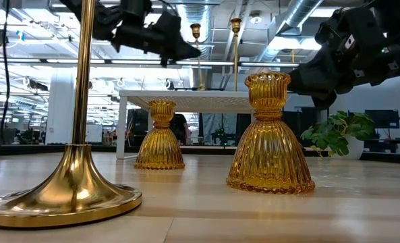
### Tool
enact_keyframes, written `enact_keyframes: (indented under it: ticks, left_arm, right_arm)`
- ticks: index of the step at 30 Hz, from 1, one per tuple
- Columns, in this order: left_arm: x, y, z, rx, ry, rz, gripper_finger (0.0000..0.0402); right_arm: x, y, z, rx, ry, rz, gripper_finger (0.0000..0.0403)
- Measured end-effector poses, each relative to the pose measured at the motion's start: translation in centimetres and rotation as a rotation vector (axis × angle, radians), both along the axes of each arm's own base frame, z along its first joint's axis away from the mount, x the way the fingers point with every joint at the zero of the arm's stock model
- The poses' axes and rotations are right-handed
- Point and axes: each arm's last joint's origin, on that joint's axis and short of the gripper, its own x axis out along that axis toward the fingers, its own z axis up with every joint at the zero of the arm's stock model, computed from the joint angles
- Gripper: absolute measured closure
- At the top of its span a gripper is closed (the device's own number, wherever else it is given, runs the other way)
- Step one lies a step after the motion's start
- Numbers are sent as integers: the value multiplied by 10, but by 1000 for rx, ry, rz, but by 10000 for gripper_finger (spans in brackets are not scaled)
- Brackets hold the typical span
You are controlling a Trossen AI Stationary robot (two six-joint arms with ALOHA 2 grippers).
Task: Pick & Place candle stick holders
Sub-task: Put the top gold candle holder on the shelf aligned with the other gold candle holder, then put the gold candle holder on the shelf aligned with the other gold candle holders
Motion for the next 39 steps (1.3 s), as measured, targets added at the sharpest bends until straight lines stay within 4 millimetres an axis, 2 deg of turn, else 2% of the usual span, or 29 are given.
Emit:
enact_keyframes:
  ticks: [3,6,9,18,24,29,33,39]
  left_arm:
    - [10,5,8,-27,59,-8,388]
    - [17,11,4,-48,136,15,388]
    - [22,14,5,-39,131,39,388]
    - [25,18,0,-48,140,60,387]
    - [25,18,0,-80,134,59,358]
    - [21,15,3,-100,126,67,330]
    - [13,10,14,-83,95,66,318]
    - [-12,-3,32,-77,123,71,305]
  right_arm:
    - [0,-2,-1,-4,12,-8,393]
    - [0,-2,-3,-10,26,-11,393]
    - [0,-2,-2,-10,26,-11,393]
    - [0,-2,-3,-11,29,-10,393]
    - [0,-2,-3,-11,29,-11,393]
    - [0,-2,-3,-11,30,-10,393]
    - [0,-2,-3,-11,32,-9,393]
    - [0,-2,-3,-9,31,-8,393]
